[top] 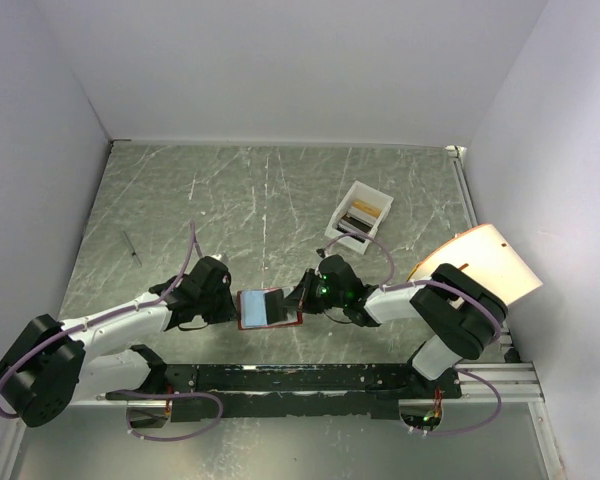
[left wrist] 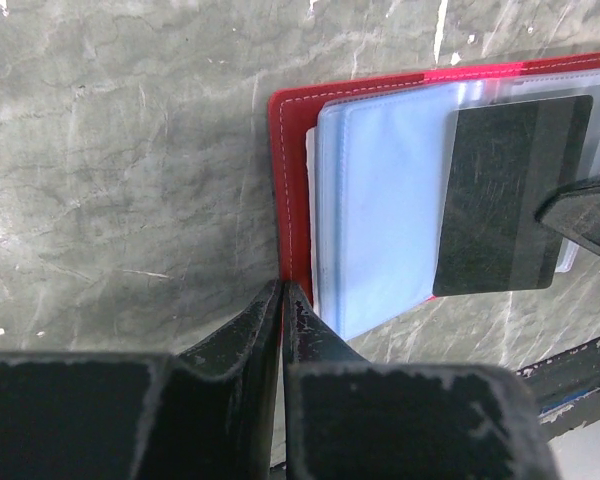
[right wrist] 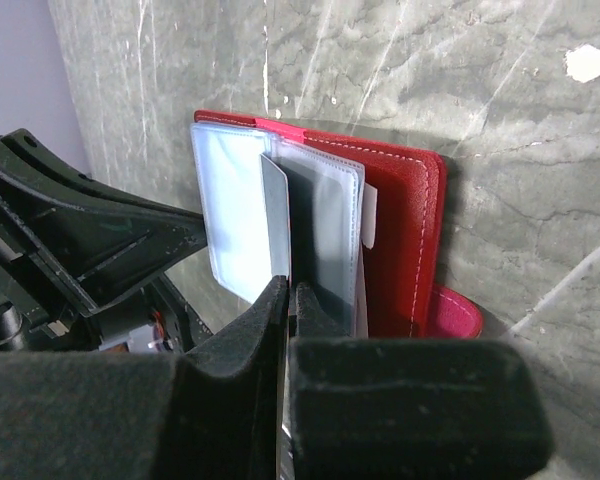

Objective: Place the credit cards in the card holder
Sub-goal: Insert the credit card into the card holder.

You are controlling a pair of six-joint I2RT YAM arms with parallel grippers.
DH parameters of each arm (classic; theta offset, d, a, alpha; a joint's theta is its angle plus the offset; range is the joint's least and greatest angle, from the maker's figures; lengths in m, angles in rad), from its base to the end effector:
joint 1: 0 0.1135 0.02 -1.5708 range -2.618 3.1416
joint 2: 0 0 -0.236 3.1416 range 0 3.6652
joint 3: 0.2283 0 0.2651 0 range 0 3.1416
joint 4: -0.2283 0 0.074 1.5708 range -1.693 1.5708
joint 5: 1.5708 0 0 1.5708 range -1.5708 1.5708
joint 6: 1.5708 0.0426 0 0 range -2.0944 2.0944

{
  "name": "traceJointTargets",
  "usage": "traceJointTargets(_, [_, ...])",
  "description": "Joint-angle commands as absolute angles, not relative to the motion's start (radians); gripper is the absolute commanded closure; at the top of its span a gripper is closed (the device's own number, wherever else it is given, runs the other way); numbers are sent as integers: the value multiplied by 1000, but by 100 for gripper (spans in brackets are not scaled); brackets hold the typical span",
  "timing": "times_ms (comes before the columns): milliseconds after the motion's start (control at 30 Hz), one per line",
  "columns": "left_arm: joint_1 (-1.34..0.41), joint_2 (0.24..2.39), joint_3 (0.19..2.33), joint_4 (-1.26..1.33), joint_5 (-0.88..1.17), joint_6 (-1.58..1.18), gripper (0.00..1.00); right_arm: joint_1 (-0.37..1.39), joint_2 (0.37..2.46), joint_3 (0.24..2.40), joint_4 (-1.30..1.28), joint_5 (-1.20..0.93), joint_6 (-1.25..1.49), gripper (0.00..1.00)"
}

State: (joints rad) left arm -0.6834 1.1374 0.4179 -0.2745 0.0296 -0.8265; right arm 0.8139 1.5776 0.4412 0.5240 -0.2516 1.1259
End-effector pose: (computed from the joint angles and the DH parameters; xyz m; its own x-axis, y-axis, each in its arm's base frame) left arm 0.1684 -0.1388 0.1049 -0.9138 -0.2041 -0.3512 -0.0420 0.9075 -0.4179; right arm 0.1839 0.2101 0.0743 -0.9317 0.2868 -0.2230 -0.0069 0.5997 0.8002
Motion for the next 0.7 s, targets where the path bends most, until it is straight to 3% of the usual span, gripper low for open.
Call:
traceJointTargets(0, [-689, 1145, 410, -249, 40, -814, 85, 807, 1581, 419, 534, -230, 1121, 100])
traceJointTargets(667, [-688, 1126, 379, -202, 101, -847, 84, 806, 1621, 411, 602, -233, 1173, 100])
